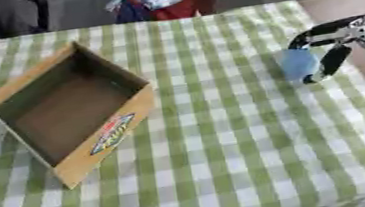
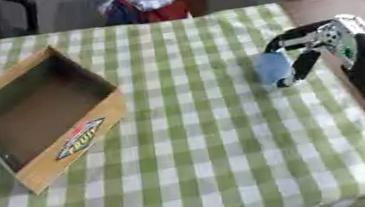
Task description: Pick up objects on the table and place them in the box.
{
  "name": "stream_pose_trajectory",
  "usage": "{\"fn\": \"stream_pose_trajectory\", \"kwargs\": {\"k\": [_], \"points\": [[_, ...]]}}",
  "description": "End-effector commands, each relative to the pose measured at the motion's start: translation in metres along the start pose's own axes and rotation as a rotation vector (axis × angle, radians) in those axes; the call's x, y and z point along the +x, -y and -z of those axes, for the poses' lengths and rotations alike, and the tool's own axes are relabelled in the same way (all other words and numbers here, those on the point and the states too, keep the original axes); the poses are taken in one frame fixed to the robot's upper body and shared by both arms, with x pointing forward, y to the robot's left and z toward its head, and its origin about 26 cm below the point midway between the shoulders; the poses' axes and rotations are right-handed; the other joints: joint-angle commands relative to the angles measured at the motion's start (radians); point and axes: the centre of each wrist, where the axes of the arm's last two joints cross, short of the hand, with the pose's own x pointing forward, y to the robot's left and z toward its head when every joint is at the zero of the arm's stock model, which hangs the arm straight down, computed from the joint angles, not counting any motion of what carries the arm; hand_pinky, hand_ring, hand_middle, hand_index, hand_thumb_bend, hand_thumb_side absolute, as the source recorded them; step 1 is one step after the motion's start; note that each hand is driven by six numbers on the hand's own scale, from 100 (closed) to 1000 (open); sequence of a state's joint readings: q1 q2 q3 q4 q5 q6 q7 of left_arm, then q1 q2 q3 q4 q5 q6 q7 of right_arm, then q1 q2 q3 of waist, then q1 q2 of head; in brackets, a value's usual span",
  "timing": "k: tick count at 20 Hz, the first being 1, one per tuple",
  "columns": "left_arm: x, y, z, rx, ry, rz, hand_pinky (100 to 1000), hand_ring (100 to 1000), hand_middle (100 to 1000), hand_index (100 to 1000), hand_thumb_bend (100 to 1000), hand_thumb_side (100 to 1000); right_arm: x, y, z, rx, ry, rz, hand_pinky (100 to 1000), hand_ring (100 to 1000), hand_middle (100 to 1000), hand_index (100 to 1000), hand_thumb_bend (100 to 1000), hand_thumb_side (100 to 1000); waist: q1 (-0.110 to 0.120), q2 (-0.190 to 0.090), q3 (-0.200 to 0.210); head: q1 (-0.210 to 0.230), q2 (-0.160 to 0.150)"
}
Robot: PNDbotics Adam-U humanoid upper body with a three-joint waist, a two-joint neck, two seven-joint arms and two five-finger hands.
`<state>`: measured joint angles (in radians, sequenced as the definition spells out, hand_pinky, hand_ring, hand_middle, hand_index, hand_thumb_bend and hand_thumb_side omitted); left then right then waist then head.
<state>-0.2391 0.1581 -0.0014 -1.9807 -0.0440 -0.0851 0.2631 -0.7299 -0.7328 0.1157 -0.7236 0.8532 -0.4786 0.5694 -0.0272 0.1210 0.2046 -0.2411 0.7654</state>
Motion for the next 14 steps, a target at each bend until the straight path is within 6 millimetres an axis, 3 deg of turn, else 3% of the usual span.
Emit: {"fn": "stream_pose_trajectory", "kwargs": {"k": [1,6,14], "points": [[0.007,-0.002,0.005,-0.002,0.034,0.001,650,599,654,701,100,679,-0.006,0.015,-0.011,-0.078,-0.02,-0.012,867,979,914,622,205,222,0.0,-0.012,-0.002,-0.002,0.005],[0.007,-0.002,0.005,-0.002,0.033,0.004,651,599,654,701,100,679,-0.002,0.03,-0.017,-0.22,0.017,-0.014,841,964,888,510,103,176,0.0,-0.015,-0.006,0.001,0.005],[0.007,-0.003,0.004,-0.004,0.03,0.007,651,600,653,701,100,679,0.025,0.073,-0.026,-0.441,0.149,-0.062,823,966,884,485,100,128,0.0,-0.021,-0.009,0.002,0.005]]}}
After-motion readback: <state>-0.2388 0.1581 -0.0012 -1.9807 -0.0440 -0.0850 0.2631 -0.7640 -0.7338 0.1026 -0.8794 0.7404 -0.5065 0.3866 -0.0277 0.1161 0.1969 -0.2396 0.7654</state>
